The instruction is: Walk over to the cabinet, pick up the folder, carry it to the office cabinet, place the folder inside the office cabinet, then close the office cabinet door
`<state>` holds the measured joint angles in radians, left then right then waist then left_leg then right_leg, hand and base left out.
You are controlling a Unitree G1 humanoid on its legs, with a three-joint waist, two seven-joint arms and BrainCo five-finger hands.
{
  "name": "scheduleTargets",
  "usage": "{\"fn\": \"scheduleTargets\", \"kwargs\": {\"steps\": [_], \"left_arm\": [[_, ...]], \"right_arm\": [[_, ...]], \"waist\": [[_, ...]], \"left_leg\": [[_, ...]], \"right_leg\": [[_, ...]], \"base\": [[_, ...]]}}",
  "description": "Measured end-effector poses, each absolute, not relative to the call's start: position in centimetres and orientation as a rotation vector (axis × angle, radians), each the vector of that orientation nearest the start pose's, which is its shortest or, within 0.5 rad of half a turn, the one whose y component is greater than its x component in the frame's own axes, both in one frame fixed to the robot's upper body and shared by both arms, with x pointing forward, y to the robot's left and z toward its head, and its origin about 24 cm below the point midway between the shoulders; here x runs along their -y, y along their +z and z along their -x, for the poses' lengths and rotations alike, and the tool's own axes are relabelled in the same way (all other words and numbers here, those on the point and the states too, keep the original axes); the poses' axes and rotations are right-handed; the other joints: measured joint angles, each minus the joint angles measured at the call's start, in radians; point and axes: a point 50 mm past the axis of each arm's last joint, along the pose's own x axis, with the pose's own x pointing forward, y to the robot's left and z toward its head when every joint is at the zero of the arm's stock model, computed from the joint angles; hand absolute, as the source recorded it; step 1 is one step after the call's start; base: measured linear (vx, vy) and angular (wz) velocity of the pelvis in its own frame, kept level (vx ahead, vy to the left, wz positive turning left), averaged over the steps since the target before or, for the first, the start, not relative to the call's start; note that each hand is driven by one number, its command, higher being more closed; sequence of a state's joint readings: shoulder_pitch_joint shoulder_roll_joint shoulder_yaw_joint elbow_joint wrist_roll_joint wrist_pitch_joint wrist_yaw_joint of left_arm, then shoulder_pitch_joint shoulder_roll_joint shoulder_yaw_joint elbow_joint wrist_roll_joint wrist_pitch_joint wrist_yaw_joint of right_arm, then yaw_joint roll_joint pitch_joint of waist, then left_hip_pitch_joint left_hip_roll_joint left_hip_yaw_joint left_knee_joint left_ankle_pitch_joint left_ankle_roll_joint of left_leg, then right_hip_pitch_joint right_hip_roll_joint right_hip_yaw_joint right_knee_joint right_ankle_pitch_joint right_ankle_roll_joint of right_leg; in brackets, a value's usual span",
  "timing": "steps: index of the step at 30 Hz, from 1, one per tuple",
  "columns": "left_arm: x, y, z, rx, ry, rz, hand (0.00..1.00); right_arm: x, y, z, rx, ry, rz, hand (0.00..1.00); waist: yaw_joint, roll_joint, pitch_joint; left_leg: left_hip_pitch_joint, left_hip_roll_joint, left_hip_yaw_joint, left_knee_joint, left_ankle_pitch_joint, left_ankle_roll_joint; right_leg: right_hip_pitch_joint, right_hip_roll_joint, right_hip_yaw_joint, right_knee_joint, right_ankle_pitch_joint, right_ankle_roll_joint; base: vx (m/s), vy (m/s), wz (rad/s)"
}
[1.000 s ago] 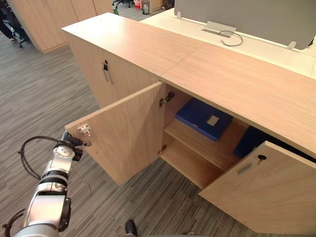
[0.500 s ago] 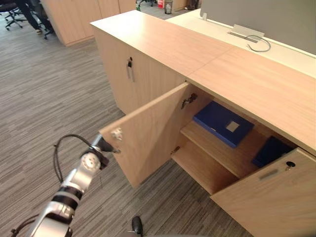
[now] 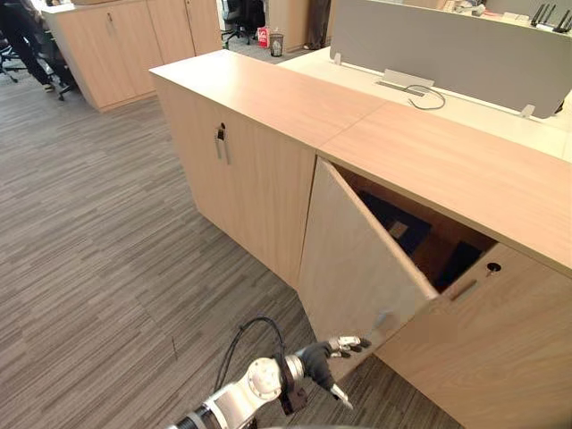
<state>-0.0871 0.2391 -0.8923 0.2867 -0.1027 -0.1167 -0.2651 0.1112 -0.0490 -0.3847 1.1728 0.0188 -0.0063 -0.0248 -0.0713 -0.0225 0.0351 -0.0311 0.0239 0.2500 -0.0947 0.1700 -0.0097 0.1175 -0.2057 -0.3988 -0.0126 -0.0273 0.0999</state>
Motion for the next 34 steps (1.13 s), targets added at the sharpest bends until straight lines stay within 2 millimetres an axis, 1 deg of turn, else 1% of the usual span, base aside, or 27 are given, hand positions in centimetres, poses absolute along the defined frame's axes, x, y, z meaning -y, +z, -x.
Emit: {"fn": "scheduleTargets", "kwargs": {"steps": [2, 3, 4, 5, 6, 7, 9, 10, 11, 12, 13, 14, 15, 16, 18, 19, 20, 21, 22, 23, 24, 26, 28, 30, 31, 33, 34], "left_arm": [[-2.7, -5.2, -17.0, -0.354, -1.027, -0.164, 0.00], [-3.6, -6.3, -17.3, -0.409, -0.953, -0.141, 0.00], [-5.0, -7.9, -17.7, -0.488, -0.833, -0.132, 0.00], [-5.8, -8.6, -17.8, -0.524, -0.777, -0.142, 0.00], [-7.7, -10.1, -17.8, -0.592, -0.670, -0.207, 0.00], [-9.1, -11.2, -17.5, -0.652, -0.596, -0.225, 0.00], [-12.9, -13.4, -16.0, -0.790, -0.376, -0.282, 0.00], [-15.1, -14.2, -15.2, -0.858, -0.232, -0.297, 0.00], [-16.1, -14.5, -14.8, -0.886, -0.170, -0.302, 0.00], [-17.8, -14.8, -13.9, -0.923, -0.073, -0.321, 0.00], [-18.4, -14.9, -13.5, -0.933, -0.040, -0.328, 0.00], [-19.2, -15.1, -12.3, -0.959, 0.016, -0.339, 0.00], [-19.4, -15.1, -12.2, -0.960, 0.044, -0.323, 0.00], [-19.5, -15.1, -12.1, -0.956, 0.062, -0.314, 0.00], [-18.9, -14.9, -12.2, -0.934, 0.092, -0.248, 0.00], [-18.6, -14.9, -12.0, -0.924, 0.119, -0.188, 0.00], [-18.2, -14.9, -11.4, -0.918, 0.157, -0.104, 0.00], [-18.1, -14.8, -11.1, -0.912, 0.183, -0.062, 0.00], [-18.3, -14.8, -10.7, -0.905, 0.233, 0.005, 0.00], [-18.6, -14.7, -10.5, -0.898, 0.253, 0.026, 0.00], [-18.9, -14.6, -10.3, -0.885, 0.276, 0.066, 0.00], [-19.2, -14.5, -9.9, -0.878, 0.292, 0.103, 0.00], [-19.5, -14.6, -9.4, -0.898, 0.267, 0.106, 0.00], [-19.2, -14.7, -9.5, -0.907, 0.209, 0.094, 0.00], [-18.9, -14.9, -9.4, -0.926, 0.156, 0.081, 0.00], [-18.3, -15.0, -9.8, -0.942, 0.095, 0.071, 0.00], [-17.7, -15.0, -10.3, -0.941, 0.059, 0.070, 0.00]], "right_arm": [[20.9, -17.2, -4.8, -1.248, -0.412, -0.147, 0.00], [20.9, -17.2, -4.9, -1.252, -0.394, -0.126, 0.00], [20.8, -17.2, -4.9, -1.254, -0.379, -0.115, 0.00], [20.8, -17.2, -5.0, -1.254, -0.369, -0.107, 0.00], [20.7, -17.2, -5.0, -1.253, -0.367, -0.102, 0.00], [20.7, -17.2, -5.0, -1.253, -0.369, -0.099, 0.00], [20.7, -17.2, -5.0, -1.244, -0.395, -0.118, 0.00], [20.6, -17.2, -5.1, -1.236, -0.411, -0.132, 0.00], [20.5, -17.2, -5.2, -1.232, -0.419, -0.141, 0.00], [20.5, -17.2, -5.3, -1.227, -0.435, -0.157, 0.00], [20.6, -17.2, -5.3, -1.224, -0.441, -0.156, 0.00], [20.8, -17.1, -5.1, -1.220, -0.458, -0.160, 0.00], [21.0, -17.1, -5.1, -1.218, -0.464, -0.162, 0.00], [21.1, -17.1, -5.1, -1.217, -0.472, -0.165, 0.00], [21.5, -17.1, -4.9, -1.217, -0.488, -0.166, 0.00], [21.8, -17.0, -4.8, -1.219, -0.499, -0.163, 0.00], [22.5, -16.9, -4.8, -1.213, -0.512, -0.153, 0.00], [22.8, -16.8, -4.8, -1.209, -0.524, -0.153, 0.00], [22.5, -16.8, -5.0, -1.196, -0.528, -0.168, 0.00], [22.3, -16.9, -5.0, -1.195, -0.525, -0.172, 0.00], [22.0, -16.8, -5.0, -1.192, -0.505, -0.161, 0.00], [21.6, -16.8, -5.0, -1.190, -0.452, -0.125, 0.00], [21.1, -16.9, -4.9, -1.196, -0.412, -0.104, 0.00], [21.1, -16.9, -4.9, -1.197, -0.403, -0.098, 0.00], [21.2, -16.9, -4.6, -1.202, -0.400, -0.091, 0.00], [21.4, -16.8, -4.4, -1.207, -0.401, -0.083, 0.00], [21.7, -16.8, -4.5, -1.207, -0.399, -0.073, 0.00]], "waist": [[-0.001, -0.001, -0.010], [0.000, -0.003, -0.014], [0.001, -0.005, -0.024], [0.000, -0.006, -0.025], [0.001, -0.008, -0.023], [0.002, -0.009, -0.024], [0.002, -0.011, -0.022], [0.003, -0.020, -0.010], [0.004, -0.024, -0.002], [0.006, -0.024, 0.010], [0.008, -0.020, 0.019], [0.013, -0.008, 0.032], [0.015, 0.002, 0.038], [0.017, 0.004, 0.046], [0.035, 0.025, 0.072], [0.042, 0.032, 0.083], [0.062, 0.063, 0.082], [0.066, 0.078, 0.085], [0.067, 0.063, 0.087], [0.066, 0.065, 0.085], [0.065, 0.050, 0.084], [0.065, 0.037, 0.075], [0.064, 0.015, 0.031], [0.061, 0.014, 0.013], [0.055, 0.018, -0.010], [0.051, 0.027, -0.022], [0.049, 0.038, -0.030]], "left_leg": [[0.010, 0.008, 0.016, 0.000, -0.005, -0.005], [0.016, 0.014, 0.025, 0.000, -0.007, -0.006], [0.019, 0.018, 0.039, 0.000, -0.009, -0.009], [0.022, 0.023, 0.043, 0.000, -0.010, -0.011], [0.033, 0.035, 0.062, 0.001, -0.015, -0.020], [0.042, 0.043, 0.073, 0.001, -0.019, -0.025], [0.058, 0.067, 0.103, 0.016, -0.034, -0.043], [0.045, 0.089, 0.116, 0.078, -0.066, -0.056], [0.033, 0.104, 0.119, 0.124, -0.091, -0.059], [-0.002, 0.143, 0.119, 0.242, -0.150, -0.064], [-0.015, 0.164, 0.119, 0.303, -0.178, -0.065], [-0.050, 0.206, 0.104, 0.437, -0.229, -0.064], [-0.069, 0.216, 0.080, 0.479, -0.235, -0.065], [-0.092, 0.217, 0.028, 0.526, -0.236, -0.064], [-0.109, 0.200, -0.106, 0.571, -0.237, -0.067], [-0.105, 0.170, -0.210, 0.561, -0.288, -0.077], [-0.081, 0.123, -0.338, 0.529, -0.347, -0.103], [-0.066, 0.109, -0.380, 0.507, -0.375, -0.112], [-0.053, 0.088, -0.389, 0.487, -0.392, -0.115], [-0.054, 0.074, -0.392, 0.480, -0.394, -0.111], [-0.055, 0.068, -0.382, 0.480, -0.396, -0.106], [-0.052, 0.066, -0.356, 0.470, -0.394, -0.101], [-0.022, 0.060, -0.312, 0.387, -0.365, -0.096], [0.016, 0.061, -0.290, 0.308, -0.337, -0.100], [0.028, 0.067, -0.289, 0.271, -0.326, -0.105], [0.052, 0.080, -0.287, 0.240, -0.304, -0.107], [0.057, 0.088, -0.286, 0.230, -0.299, -0.104]], "right_leg": [[0.000, 0.007, 0.019, 0.000, 0.005, -0.005], [0.001, 0.010, 0.025, -0.001, 0.005, -0.005], [0.001, 0.019, 0.036, -0.004, 0.006, -0.005], [0.001, 0.025, 0.045, -0.007, 0.007, -0.003], [0.005, 0.035, 0.055, -0.010, 0.009, -0.001], [0.007, 0.041, 0.067, -0.012, 0.009, -0.001], [0.008, 0.060, 0.096, -0.015, 0.006, -0.006], [0.011, 0.068, 0.106, -0.014, 0.007, -0.009], [0.016, 0.073, 0.110, -0.013, 0.007, -0.013], [0.026, 0.088, 0.120, -0.012, 0.008, -0.016], [0.035, 0.096, 0.127, -0.012, 0.007, -0.019], [0.050, 0.112, 0.145, -0.009, 0.001, -0.030], [0.051, 0.121, 0.154, -0.006, 0.000, -0.031], [0.049, 0.123, 0.163, -0.001, -0.002, -0.033], [0.041, 0.127, 0.202, 0.016, -0.002, -0.035], [0.034, 0.123, 0.232, 0.025, -0.001, -0.036], [0.003, 0.135, 0.277, 0.037, -0.005, -0.041], [-0.010, 0.144, 0.297, 0.046, -0.005, -0.039], [-0.025, 0.139, 0.326, 0.050, -0.011, -0.028], [-0.028, 0.132, 0.330, 0.046, -0.008, -0.025], [-0.029, 0.125, 0.339, 0.034, -0.007, -0.027], [-0.039, 0.115, 0.350, 0.033, -0.005, -0.027], [-0.063, 0.097, 0.368, 0.024, 0.012, -0.023], [-0.065, 0.095, 0.381, 0.007, 0.026, -0.019], [-0.066, 0.101, 0.381, -0.007, 0.032, -0.010], [-0.062, 0.115, 0.381, -0.019, 0.035, -0.010], [-0.059, 0.125, 0.380, -0.021, 0.036, -0.012]], "base": [[0.08, -0.067, -0.21], [0.09, -0.066, -0.35], [0.07, -0.052, -0.29], [0.10, -0.087, -0.31], [0.07, -0.071, -0.33], [0.08, -0.088, -0.49], [0.05, -0.083, -0.49], [0.03, -0.091, -0.39], [0.00, -0.113, -0.38], [-0.01, -0.097, -0.30], [-0.02, -0.104, -0.42], [-0.02, -0.069, -0.32], [-0.03, -0.058, -0.26], [-0.08, -0.010, -0.20], [-0.10, 0.047, -0.41], [-0.10, 0.167, -0.81], [-0.11, 0.216, -0.92], [-0.10, 0.267, -0.93], [-0.07, 0.169, -0.56], [-0.06, 0.181, -0.41], [-0.04, 0.108, -0.28], [-0.02, 0.101, -0.28], [0.07, 0.033, -0.37], [0.16, -0.039, -0.30], [0.28, -0.103, -0.18], [0.26, -0.094, -0.10], [0.16, -0.058, -0.07]]}}
